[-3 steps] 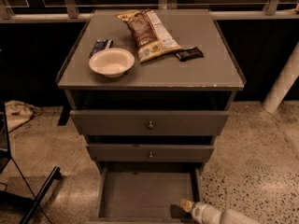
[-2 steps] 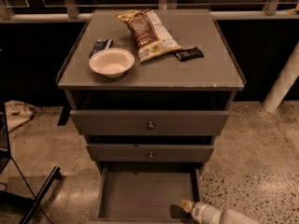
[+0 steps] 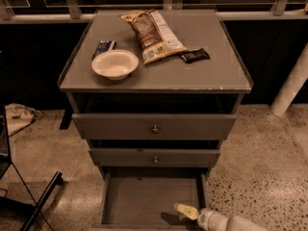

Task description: Open bottom drawer

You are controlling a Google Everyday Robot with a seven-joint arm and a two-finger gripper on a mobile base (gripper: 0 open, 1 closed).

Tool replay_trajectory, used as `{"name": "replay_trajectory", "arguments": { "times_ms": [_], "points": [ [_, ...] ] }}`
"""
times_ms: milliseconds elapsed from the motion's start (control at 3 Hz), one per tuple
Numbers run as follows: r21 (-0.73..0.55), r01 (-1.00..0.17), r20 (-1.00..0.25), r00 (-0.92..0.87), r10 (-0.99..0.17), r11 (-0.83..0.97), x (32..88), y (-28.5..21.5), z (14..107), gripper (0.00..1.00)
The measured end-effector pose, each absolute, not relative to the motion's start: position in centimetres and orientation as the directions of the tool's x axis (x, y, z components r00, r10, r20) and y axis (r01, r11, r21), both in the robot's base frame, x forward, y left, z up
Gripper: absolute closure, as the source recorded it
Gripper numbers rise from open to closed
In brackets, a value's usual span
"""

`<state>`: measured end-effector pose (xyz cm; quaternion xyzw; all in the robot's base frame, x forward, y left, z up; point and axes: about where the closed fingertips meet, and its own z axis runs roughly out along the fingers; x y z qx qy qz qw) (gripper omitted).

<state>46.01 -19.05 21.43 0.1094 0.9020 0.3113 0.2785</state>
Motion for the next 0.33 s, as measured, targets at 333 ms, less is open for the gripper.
{"name": "replay_trajectory", "arguments": {
  "times_ms": [333],
  "points": [
    [0.623,0.024,-0.434,-0.821,0.371,0.782,46.01,-19.05,21.43,0.00]
  ]
}}
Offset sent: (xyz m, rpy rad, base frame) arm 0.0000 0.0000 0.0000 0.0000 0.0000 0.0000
